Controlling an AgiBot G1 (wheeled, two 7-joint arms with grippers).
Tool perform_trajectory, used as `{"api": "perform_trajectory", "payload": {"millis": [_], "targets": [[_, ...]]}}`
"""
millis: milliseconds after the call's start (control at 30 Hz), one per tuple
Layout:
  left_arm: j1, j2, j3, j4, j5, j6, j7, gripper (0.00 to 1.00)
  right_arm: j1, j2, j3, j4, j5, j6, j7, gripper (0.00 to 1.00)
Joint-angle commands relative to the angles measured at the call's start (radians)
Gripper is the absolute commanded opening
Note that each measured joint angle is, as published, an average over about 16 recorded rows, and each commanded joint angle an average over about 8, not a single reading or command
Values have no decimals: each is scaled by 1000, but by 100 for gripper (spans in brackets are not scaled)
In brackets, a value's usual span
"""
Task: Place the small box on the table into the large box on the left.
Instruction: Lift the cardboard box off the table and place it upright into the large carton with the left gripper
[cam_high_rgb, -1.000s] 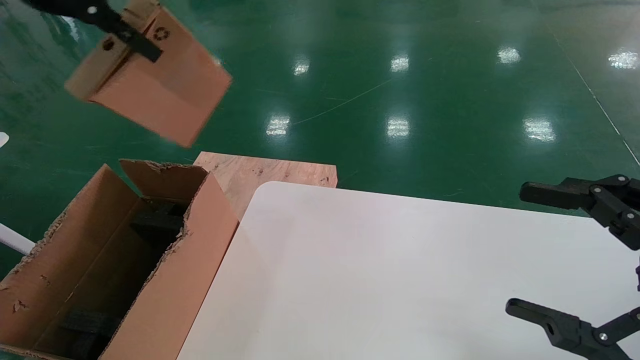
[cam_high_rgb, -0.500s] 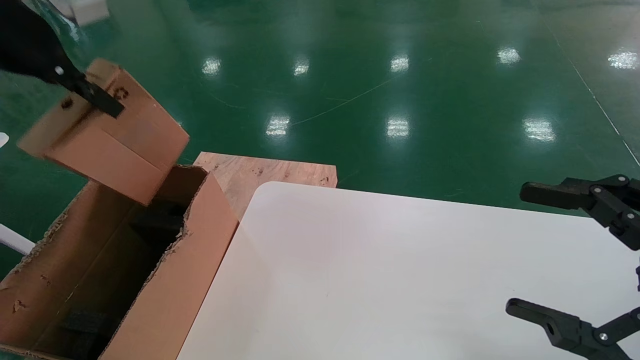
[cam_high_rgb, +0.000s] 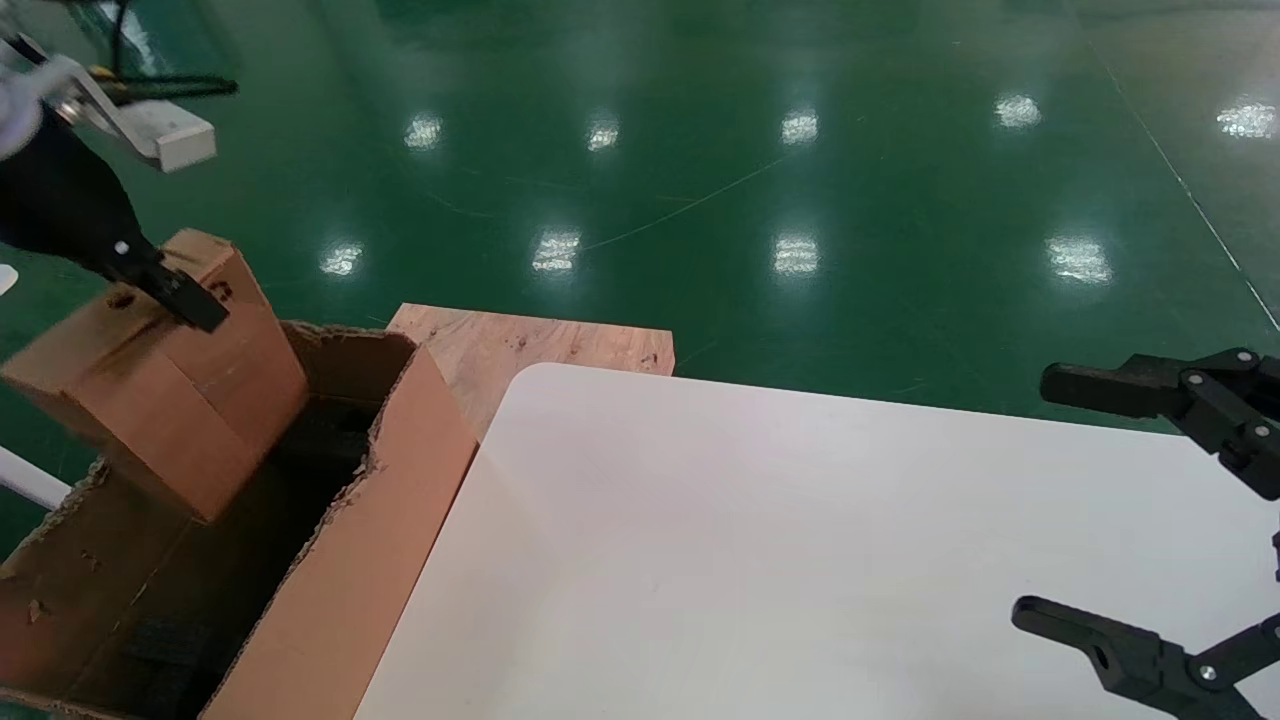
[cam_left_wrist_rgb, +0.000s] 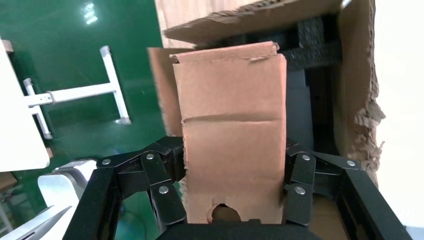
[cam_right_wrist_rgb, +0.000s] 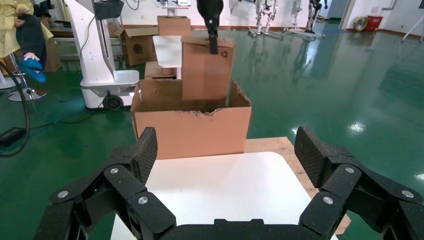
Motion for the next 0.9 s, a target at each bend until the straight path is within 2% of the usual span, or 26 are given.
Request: {"api": "perform_trajectory", "payload": {"millis": [33,900], "targets": [[-18,-2,-1,26,4,-8,10,0,0,0,0,0,0,0,0,100],[130,11,29,178,3,-9,56,0,0,0,-1,0,1,0,-1,100]]}}
